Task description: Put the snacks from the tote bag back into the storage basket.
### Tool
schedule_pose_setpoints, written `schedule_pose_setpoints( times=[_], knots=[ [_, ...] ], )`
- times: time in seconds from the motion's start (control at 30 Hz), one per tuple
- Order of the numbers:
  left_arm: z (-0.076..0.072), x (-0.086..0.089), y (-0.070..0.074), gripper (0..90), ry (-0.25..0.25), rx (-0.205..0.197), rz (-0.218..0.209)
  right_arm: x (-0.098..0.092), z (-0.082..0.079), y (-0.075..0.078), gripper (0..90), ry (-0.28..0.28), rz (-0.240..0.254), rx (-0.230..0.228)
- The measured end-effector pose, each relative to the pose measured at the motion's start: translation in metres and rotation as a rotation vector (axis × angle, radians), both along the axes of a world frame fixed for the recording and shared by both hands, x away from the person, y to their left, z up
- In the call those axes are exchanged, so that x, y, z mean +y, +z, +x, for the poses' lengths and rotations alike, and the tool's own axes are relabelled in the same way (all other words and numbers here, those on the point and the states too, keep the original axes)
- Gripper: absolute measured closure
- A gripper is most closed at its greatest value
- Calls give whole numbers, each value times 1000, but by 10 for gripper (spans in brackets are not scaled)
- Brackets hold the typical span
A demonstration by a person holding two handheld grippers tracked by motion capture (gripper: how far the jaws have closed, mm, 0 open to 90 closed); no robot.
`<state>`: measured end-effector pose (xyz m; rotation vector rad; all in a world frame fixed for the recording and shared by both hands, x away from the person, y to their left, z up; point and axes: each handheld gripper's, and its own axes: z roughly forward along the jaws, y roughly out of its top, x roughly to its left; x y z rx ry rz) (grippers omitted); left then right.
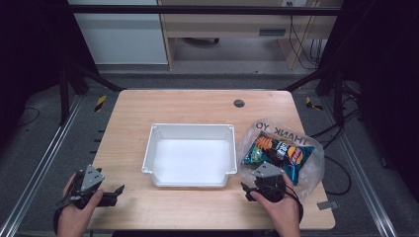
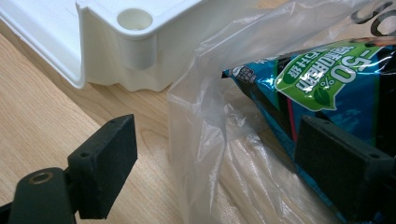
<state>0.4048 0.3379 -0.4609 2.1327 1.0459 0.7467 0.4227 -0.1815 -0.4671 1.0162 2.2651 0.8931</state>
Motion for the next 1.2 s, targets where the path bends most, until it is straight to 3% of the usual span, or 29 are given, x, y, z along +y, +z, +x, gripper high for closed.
schedule_pose_setpoints(
  times=[0.43,0.57,0.67,0.77,0.83,0.93,0.97,1.0,1.03,1.1,1.17,1.2],
  knots=[
    [-1,2,-1,25,14,16,8,3,-3,2,134,2,-49,-29],
    [-3,3,0,26,28,11,-9,3,-4,8,148,3,-28,-50],
    [-6,7,3,27,39,-7,-19,6,-8,17,153,14,-76,-47],
    [-7,12,3,27,64,-11,-38,6,-10,32,166,11,-80,-18],
    [-7,13,4,28,63,-13,-36,5,-10,35,167,0,-79,-11],
    [-7,15,4,27,60,-15,-46,0,-11,49,172,-22,-60,12],
    [-7,15,3,27,61,-15,-48,-5,-10,60,171,-24,-74,19],
    [-6,15,3,27,61,-16,-46,-5,-10,60,171,-24,-74,19],
    [-5,16,1,27,58,-16,-42,-10,-10,71,161,-8,-100,26],
    [-4,16,-1,28,65,-15,-34,-12,-9,75,149,-2,-107,34],
    [-3,15,-2,31,81,-16,-25,-17,-10,87,135,19,-159,67],
    [-2,14,-3,31,82,-16,-21,-20,-12,93,135,34,-181,62]
  ],
)
